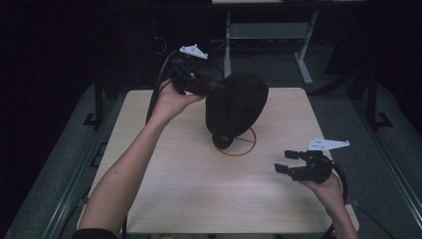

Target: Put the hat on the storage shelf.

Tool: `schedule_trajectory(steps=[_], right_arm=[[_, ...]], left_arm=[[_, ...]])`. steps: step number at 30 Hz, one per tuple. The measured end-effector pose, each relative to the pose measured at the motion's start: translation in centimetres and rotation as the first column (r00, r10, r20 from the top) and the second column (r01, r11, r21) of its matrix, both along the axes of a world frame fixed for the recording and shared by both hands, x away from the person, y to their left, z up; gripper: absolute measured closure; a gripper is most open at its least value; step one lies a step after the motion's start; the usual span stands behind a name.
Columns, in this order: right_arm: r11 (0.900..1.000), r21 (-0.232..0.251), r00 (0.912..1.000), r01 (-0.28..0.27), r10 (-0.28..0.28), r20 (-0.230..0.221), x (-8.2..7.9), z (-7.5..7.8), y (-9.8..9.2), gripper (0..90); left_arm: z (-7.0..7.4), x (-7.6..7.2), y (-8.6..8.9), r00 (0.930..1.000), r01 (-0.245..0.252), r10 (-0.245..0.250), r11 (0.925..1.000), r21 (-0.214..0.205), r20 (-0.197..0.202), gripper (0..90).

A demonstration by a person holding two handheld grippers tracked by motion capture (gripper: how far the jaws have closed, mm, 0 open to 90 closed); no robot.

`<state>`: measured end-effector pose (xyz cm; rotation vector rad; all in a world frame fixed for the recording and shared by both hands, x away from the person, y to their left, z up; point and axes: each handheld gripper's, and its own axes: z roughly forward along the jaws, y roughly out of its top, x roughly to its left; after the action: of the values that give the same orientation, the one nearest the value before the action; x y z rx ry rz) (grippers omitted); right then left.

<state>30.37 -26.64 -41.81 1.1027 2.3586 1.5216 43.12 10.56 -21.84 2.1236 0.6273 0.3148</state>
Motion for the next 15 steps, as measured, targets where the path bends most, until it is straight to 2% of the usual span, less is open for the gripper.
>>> schedule_trajectory(steps=[3, 15], right_arm=[[1.0, 0.001, 1.0, 0.004, -0.004, -0.001, 0.1, 0.0, 0.0, 23.5], [0.9999, -0.013, 0.9999, 0.008, -0.008, -0.01, 0.4, -0.3, 0.2, 21.8]], left_arm=[[-0.2, -0.1, 0.4, 0.9999, -0.007, 0.007, 1.0, 0.002, -0.011, 38.9], [-1.0, -1.5, 1.9, 0.9999, -0.01, 0.01, 0.9997, 0.023, -0.005, 37.1]])
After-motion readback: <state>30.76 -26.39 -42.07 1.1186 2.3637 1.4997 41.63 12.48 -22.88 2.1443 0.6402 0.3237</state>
